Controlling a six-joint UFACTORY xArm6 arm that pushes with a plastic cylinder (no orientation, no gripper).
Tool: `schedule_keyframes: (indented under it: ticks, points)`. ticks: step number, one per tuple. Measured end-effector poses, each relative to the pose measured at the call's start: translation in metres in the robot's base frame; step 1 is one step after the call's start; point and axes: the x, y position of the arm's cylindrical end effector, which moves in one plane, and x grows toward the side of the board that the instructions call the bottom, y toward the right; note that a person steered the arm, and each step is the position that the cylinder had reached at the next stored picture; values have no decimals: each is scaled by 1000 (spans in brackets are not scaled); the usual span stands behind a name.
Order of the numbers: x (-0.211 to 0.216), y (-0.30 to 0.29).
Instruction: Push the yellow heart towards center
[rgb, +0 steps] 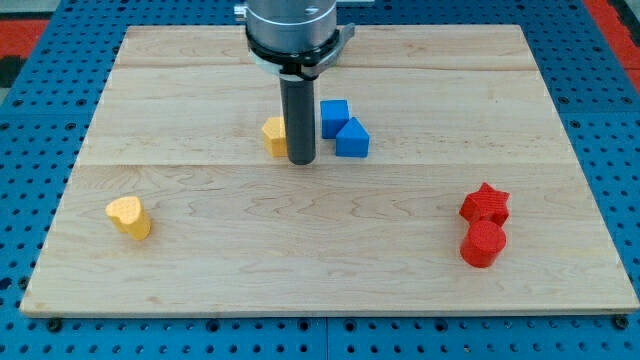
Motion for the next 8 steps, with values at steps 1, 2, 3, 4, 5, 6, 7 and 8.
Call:
schedule_keyframes:
  ticks: [1,2,3,4,5,6,7,8]
  points:
    - [56,-36]
    - [95,-121]
    - [101,-204]
    - [102,-208]
    - [129,-210]
    - [126,-278]
    - [105,-263]
    - [82,-219]
